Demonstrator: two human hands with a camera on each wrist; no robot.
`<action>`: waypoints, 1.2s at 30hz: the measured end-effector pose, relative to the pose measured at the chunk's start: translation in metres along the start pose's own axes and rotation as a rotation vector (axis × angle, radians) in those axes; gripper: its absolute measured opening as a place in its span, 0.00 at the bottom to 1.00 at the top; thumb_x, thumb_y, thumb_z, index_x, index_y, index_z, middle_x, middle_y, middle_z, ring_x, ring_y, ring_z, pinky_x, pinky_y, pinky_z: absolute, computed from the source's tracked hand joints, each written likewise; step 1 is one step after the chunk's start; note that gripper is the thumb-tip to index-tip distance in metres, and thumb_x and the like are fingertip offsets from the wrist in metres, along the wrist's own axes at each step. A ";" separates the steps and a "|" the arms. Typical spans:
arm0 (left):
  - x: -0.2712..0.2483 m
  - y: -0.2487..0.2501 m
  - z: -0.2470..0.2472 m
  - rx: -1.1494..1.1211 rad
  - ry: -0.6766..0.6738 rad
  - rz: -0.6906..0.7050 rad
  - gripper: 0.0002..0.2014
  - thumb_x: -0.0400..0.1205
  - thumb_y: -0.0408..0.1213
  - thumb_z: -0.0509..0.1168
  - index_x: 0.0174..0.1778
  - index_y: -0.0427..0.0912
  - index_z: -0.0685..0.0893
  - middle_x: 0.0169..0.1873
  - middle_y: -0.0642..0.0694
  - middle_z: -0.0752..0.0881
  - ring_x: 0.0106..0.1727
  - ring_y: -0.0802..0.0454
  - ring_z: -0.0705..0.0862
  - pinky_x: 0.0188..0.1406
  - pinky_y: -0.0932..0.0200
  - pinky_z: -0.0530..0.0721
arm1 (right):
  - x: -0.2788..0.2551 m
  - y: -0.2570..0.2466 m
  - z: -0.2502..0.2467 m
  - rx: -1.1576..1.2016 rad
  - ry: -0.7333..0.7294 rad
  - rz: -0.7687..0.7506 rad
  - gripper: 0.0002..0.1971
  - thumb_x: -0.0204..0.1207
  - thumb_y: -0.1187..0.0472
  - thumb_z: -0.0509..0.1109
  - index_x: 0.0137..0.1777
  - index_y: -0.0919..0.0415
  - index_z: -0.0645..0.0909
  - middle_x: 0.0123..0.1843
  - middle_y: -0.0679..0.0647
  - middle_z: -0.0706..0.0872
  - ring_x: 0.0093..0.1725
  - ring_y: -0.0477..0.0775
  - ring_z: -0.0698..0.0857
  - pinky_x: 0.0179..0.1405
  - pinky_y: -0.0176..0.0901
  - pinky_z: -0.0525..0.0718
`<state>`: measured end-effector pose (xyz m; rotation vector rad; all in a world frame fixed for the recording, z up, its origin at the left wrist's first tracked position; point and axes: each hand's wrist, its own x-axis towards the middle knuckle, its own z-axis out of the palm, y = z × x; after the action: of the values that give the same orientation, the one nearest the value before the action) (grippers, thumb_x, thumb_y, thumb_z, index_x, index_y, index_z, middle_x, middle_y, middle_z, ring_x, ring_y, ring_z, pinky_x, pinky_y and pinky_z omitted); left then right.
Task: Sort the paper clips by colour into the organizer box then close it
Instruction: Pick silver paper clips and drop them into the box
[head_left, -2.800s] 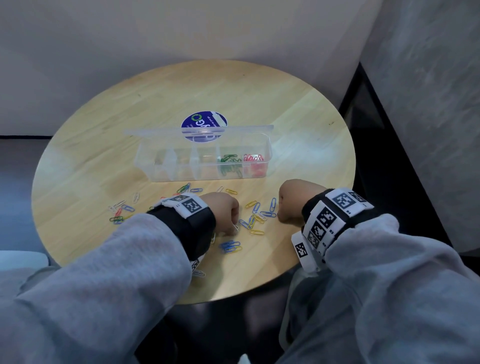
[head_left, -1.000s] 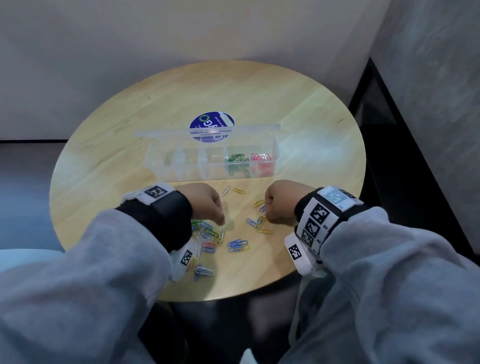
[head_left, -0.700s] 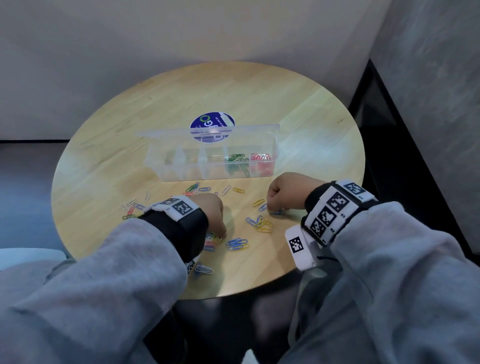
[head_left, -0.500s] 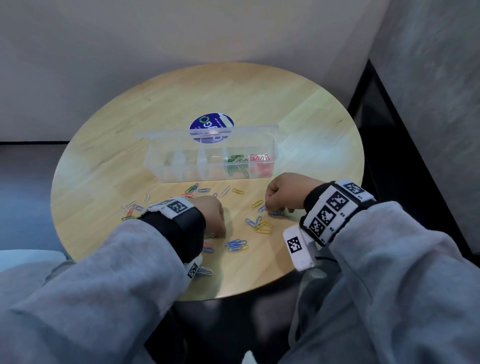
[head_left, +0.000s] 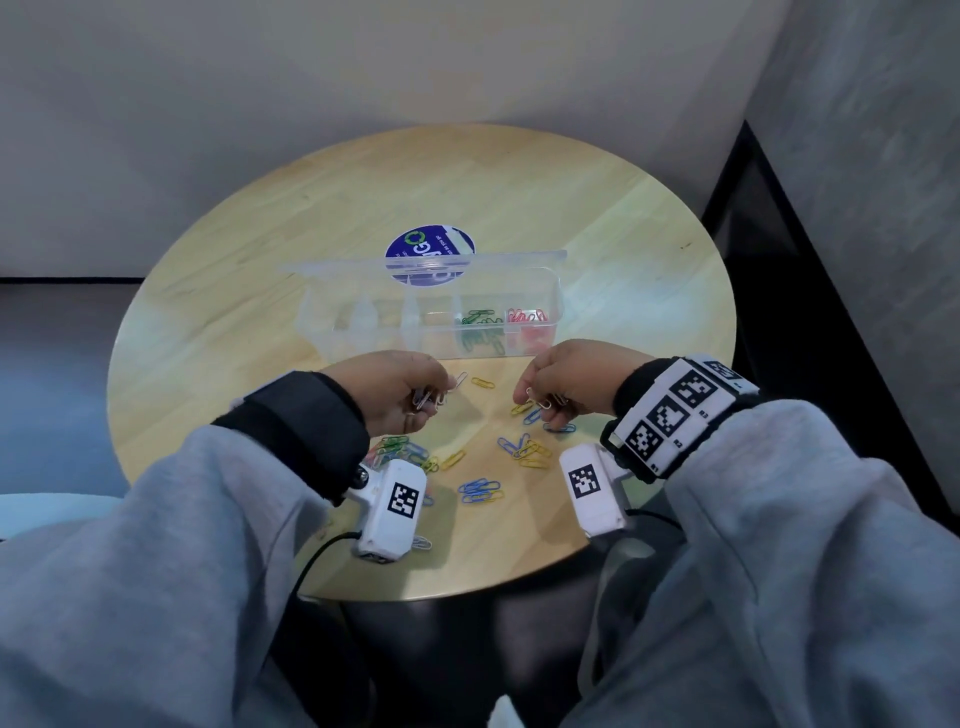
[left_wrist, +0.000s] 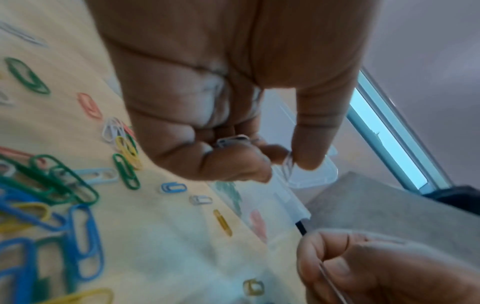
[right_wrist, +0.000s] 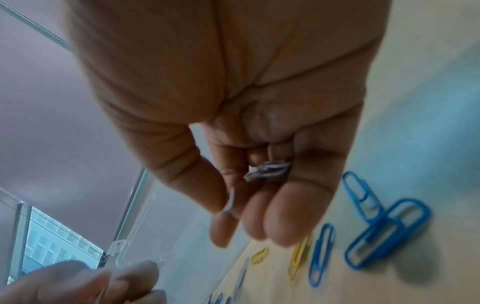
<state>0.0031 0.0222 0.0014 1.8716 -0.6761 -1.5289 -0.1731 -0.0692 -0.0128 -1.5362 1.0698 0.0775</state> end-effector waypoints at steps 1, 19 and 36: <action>-0.001 0.001 -0.003 -0.064 0.009 -0.007 0.11 0.81 0.29 0.59 0.32 0.41 0.74 0.21 0.48 0.76 0.15 0.61 0.74 0.15 0.72 0.72 | 0.000 -0.002 0.001 0.006 0.008 0.008 0.14 0.78 0.72 0.57 0.35 0.62 0.80 0.33 0.59 0.77 0.29 0.51 0.79 0.33 0.40 0.84; -0.016 -0.018 -0.043 0.058 0.080 -0.041 0.10 0.80 0.31 0.62 0.34 0.44 0.73 0.23 0.50 0.70 0.19 0.58 0.66 0.14 0.71 0.62 | 0.022 -0.032 0.041 -0.650 0.086 -0.165 0.10 0.75 0.56 0.69 0.56 0.48 0.79 0.33 0.41 0.71 0.38 0.48 0.76 0.41 0.40 0.72; -0.011 -0.046 -0.035 1.127 0.047 0.178 0.08 0.72 0.35 0.68 0.37 0.55 0.80 0.27 0.58 0.74 0.30 0.63 0.71 0.28 0.65 0.67 | 0.049 -0.032 0.052 -0.882 0.186 -0.119 0.05 0.73 0.65 0.65 0.43 0.53 0.75 0.33 0.44 0.74 0.41 0.53 0.78 0.32 0.39 0.72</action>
<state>0.0349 0.0663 -0.0201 2.4664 -1.8885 -1.0096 -0.0983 -0.0586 -0.0332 -2.4319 1.1512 0.3673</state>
